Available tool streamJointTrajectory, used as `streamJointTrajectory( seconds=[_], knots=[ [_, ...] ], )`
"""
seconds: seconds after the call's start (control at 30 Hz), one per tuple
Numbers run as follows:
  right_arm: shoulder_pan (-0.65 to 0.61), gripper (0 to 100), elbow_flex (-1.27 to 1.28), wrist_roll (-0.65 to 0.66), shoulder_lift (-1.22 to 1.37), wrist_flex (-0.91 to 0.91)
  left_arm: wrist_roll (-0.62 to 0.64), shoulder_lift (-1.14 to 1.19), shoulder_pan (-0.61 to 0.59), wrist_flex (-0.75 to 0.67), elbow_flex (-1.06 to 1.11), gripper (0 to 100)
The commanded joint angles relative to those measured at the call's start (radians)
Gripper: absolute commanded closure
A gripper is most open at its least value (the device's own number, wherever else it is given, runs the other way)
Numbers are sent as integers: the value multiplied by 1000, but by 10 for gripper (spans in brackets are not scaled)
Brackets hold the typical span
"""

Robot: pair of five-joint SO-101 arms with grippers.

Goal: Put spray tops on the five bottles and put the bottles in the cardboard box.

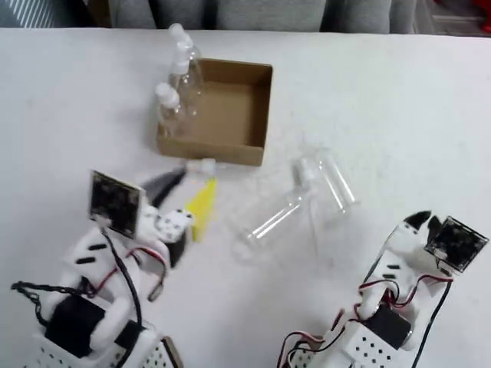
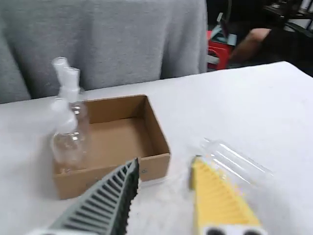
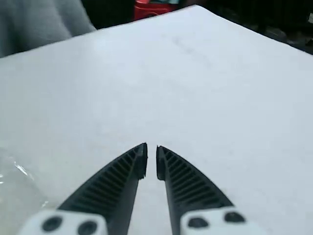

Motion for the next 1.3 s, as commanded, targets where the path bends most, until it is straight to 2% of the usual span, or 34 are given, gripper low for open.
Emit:
streamJointTrajectory(
  seconds=[0.0,0.07,0.17,0.27,0.37,0.57,0.67,0.93,1.1,1.27],
  knots=[
    [16,981,9,61,-13,91,-2,-8,188,2,14,911],
    [-2,981,9,118,-10,94,-2,-7,211,2,40,888],
    [-19,982,9,132,-10,116,-2,-7,205,3,89,888],
    [-33,982,9,140,-10,133,-8,-7,130,8,161,888],
    [-53,982,9,143,-10,137,-9,-7,-19,9,227,888],
    [-114,982,9,198,-10,136,-15,-7,-398,8,316,888],
    [-163,982,-5,201,-10,130,-114,-8,-512,2,365,888],
    [-363,982,-190,247,-5,220,-276,-8,-536,0,470,888],
    [-516,981,-238,245,87,179,-287,-10,-536,-5,483,888],
    [-651,981,-285,230,255,122,-288,-10,-536,-71,517,886]
  ],
)
